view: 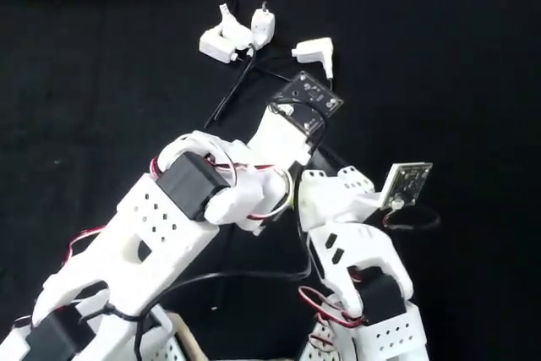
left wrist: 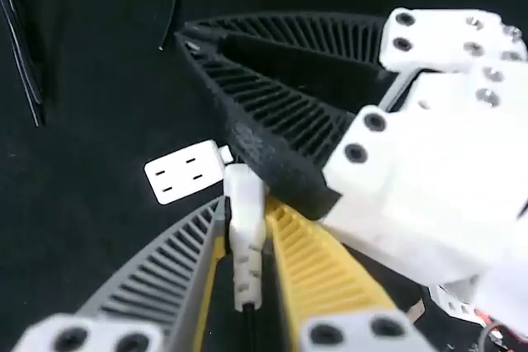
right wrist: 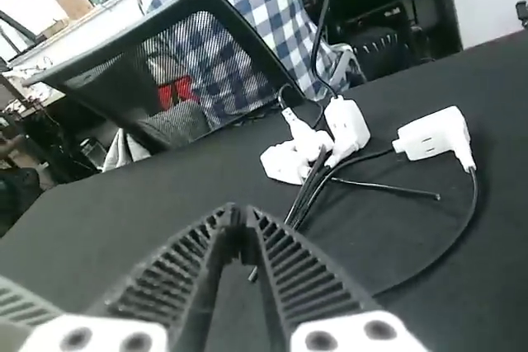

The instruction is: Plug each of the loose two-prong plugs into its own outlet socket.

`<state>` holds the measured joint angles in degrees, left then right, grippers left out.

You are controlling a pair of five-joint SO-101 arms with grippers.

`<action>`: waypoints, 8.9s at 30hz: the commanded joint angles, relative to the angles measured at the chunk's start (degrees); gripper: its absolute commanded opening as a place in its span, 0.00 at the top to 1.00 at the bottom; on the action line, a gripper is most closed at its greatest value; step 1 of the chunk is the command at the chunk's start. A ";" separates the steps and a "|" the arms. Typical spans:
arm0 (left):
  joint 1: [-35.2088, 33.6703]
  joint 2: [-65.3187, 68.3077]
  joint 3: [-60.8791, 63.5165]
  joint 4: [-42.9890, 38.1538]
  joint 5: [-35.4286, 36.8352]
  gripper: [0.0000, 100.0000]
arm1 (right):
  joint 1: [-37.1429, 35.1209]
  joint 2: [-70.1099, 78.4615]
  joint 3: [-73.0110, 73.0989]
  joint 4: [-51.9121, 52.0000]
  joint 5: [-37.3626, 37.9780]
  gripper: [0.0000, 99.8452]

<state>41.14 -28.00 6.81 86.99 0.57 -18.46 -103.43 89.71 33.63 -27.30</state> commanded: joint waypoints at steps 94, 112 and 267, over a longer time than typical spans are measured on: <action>-3.30 -1.49 -3.30 -0.09 -0.18 0.97 | 4.31 -2.86 6.90 -6.95 7.38 0.81; -11.47 1.93 13.14 0.62 -7.03 0.97 | 19.52 -2.33 6.90 9.14 7.82 0.77; -15.08 48.97 -21.58 13.27 15.30 0.97 | 16.97 -2.33 6.90 8.97 7.82 0.77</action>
<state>26.20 22.64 -14.20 99.91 15.43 -0.79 -103.52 96.04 42.68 -19.91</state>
